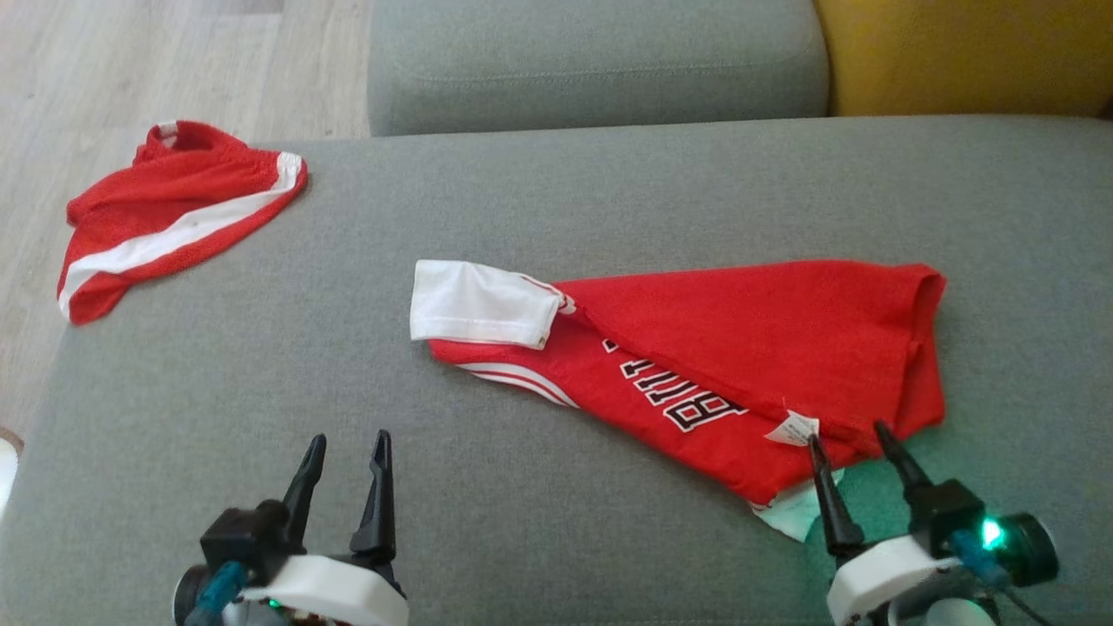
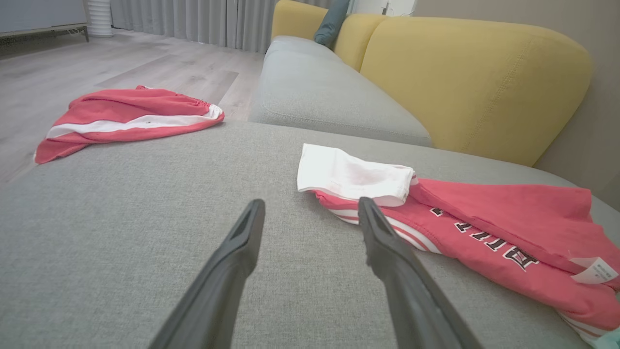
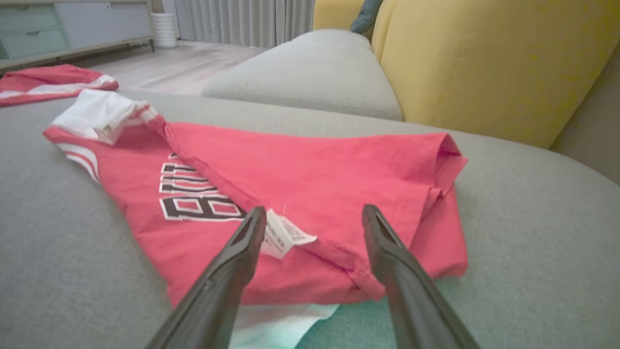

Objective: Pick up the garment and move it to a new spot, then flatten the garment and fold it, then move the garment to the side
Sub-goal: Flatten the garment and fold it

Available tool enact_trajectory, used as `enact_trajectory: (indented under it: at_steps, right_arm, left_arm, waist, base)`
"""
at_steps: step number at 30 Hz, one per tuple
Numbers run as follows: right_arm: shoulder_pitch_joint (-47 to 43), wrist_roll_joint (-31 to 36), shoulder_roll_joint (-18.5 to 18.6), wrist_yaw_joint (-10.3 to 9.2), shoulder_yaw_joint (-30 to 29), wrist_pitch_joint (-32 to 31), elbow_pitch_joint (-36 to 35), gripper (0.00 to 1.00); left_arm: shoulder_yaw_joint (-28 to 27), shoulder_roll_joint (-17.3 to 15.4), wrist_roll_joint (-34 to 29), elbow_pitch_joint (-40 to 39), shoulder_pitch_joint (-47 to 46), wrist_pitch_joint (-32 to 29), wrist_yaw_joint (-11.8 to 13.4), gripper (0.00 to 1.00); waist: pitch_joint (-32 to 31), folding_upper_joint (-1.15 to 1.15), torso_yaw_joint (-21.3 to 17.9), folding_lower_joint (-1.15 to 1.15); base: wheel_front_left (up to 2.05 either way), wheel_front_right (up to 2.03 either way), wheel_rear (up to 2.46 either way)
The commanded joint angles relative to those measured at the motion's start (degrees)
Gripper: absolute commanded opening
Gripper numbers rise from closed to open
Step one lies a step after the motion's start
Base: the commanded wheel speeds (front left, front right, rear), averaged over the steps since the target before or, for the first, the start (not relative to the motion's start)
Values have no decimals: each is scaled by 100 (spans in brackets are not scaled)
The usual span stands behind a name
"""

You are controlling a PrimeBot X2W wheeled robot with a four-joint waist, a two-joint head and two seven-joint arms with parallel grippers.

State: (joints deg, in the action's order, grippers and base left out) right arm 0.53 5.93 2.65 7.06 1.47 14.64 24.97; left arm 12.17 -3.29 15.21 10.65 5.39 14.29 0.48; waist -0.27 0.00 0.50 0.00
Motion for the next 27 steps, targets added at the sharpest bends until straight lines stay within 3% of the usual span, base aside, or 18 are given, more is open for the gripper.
enact_trajectory:
  at_steps: [1,12,13,14,15,17,19,27]
  right_arm:
    - [294,104,22,43,110,33,-20,100]
    - [813,408,22,43,-83,34,631,100]
    - [851,436,22,43,-93,34,697,84]
    - [887,463,22,43,-106,34,765,58]
    - [922,488,22,43,-122,25,834,45]
    - [986,505,22,43,-135,-11,964,28]
    - [1038,511,22,43,-148,-28,1067,0]
    - [1093,469,22,43,-166,27,664,0]
  left_arm:
    - [-180,35,-43,-164,-278,71,-8,100]
    - [-96,40,-22,-183,-421,71,30,100]
    - [-92,40,-19,-180,-436,71,31,100]
    - [-86,40,-16,-183,-450,71,36,100]
    - [-79,40,-13,-187,-461,71,43,100]
    - [-81,40,-6,-188,-483,71,49,100]
    - [-76,40,1,-193,-499,71,62,100]
    - [-89,41,20,-233,-535,71,106,100]
  waist:
    - [67,0,35,0]
    - [398,0,315,0]
    - [422,0,341,0]
    - [444,0,363,0]
    - [463,0,383,0]
    - [492,0,407,0]
    - [516,0,418,0]
    - [579,0,326,0]
  base:
    - [0,0,0]
    - [0,0,0]
    - [0,0,0]
    - [0,0,0]
    - [0,0,0]
    - [0,0,0]
    - [0,0,0]
    - [0,0,0]
